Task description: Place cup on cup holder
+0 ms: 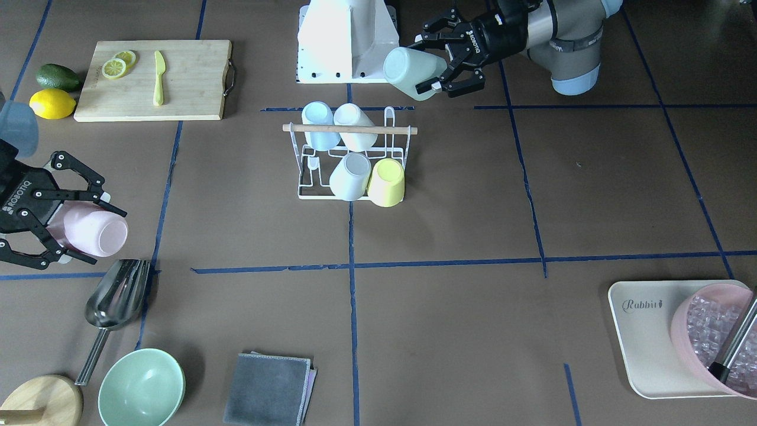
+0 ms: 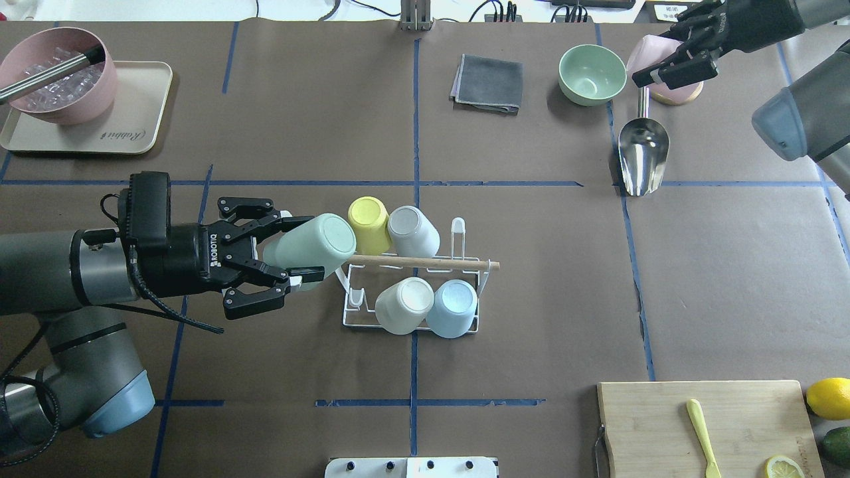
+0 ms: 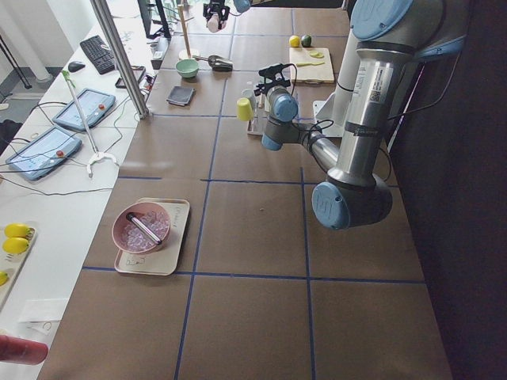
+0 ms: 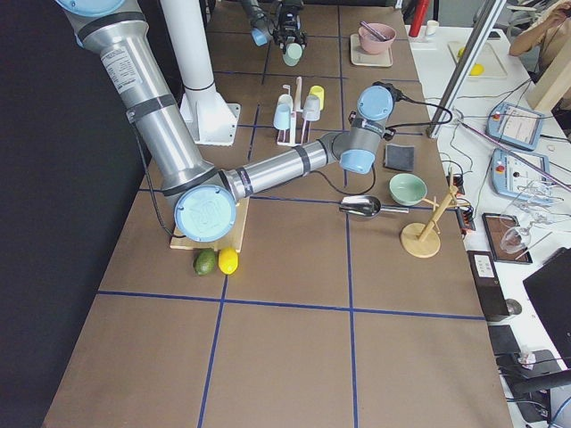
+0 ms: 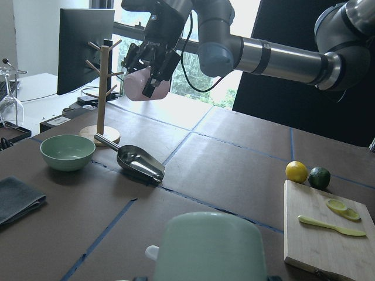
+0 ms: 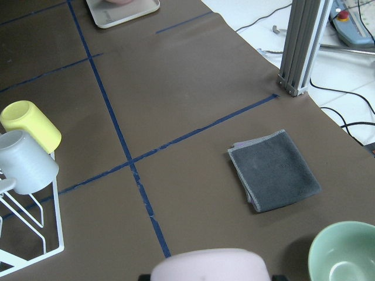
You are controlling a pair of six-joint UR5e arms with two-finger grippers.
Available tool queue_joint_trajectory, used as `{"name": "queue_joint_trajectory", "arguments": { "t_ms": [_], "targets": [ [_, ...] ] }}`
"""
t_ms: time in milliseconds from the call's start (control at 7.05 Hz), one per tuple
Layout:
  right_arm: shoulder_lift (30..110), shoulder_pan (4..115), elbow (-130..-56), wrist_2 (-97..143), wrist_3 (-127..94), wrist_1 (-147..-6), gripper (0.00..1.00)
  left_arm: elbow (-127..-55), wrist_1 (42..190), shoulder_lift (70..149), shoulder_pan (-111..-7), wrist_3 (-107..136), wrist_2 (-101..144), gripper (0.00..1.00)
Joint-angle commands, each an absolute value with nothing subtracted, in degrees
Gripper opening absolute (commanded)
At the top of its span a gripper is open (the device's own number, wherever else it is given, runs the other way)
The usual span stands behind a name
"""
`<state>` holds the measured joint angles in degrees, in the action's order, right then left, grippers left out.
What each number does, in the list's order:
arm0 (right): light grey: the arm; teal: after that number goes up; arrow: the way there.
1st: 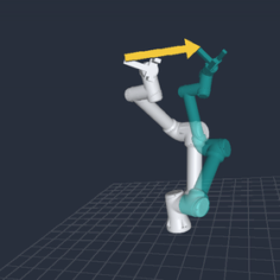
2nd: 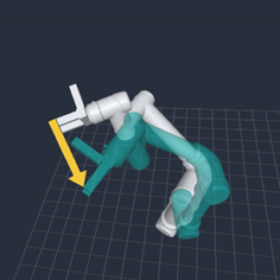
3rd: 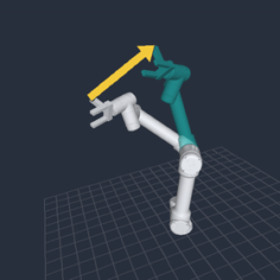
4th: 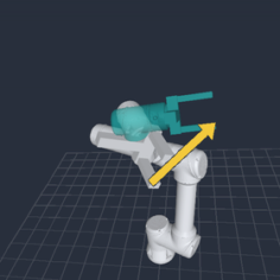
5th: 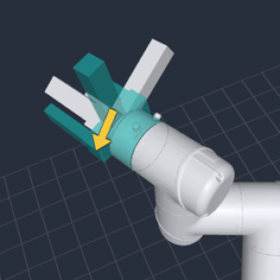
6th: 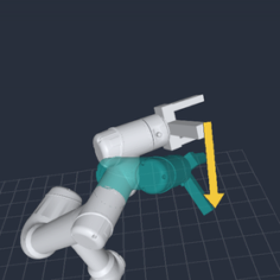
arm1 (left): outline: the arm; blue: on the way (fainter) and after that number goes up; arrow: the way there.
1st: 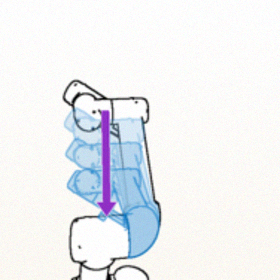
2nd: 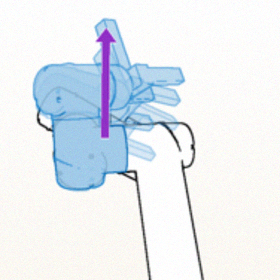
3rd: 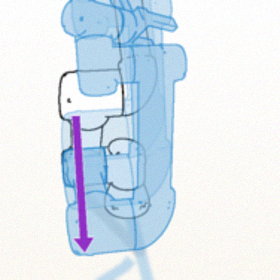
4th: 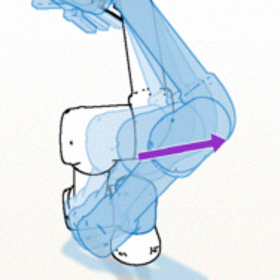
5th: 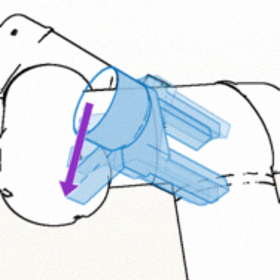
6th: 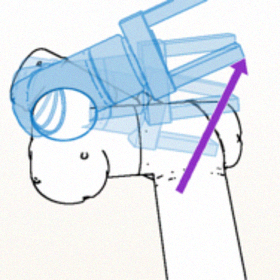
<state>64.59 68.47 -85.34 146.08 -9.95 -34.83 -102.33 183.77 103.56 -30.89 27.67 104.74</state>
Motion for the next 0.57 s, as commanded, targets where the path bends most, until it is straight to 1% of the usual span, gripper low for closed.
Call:
{"name": "queue_joint_trajectory", "arguments": {
  "t_ms": [0,142,284,426],
  "targets": [
    [64.6,65.6,-85.2,142.5,-19.4,-21.3,0.00,-94.7,194.4,106.4,-30.7,27.9,104.2,0.07],
    [64.8,60.9,-85.2,136.0,-26.9,-13.5,0.00,-89.9,199.0,109.7,-30.6,27.9,104.2,0.08],
    [65.1,55.6,-85.3,128.0,-32.3,-7.7,0.00,-89.0,200.4,110.8,-30.6,27.9,103.7,0.07],
    [65.3,50.9,-85.2,120.5,-33.1,-3.4,0.00,-88.8,201.9,110.8,-30.6,27.9,103.3,0.08]
  ]
}}
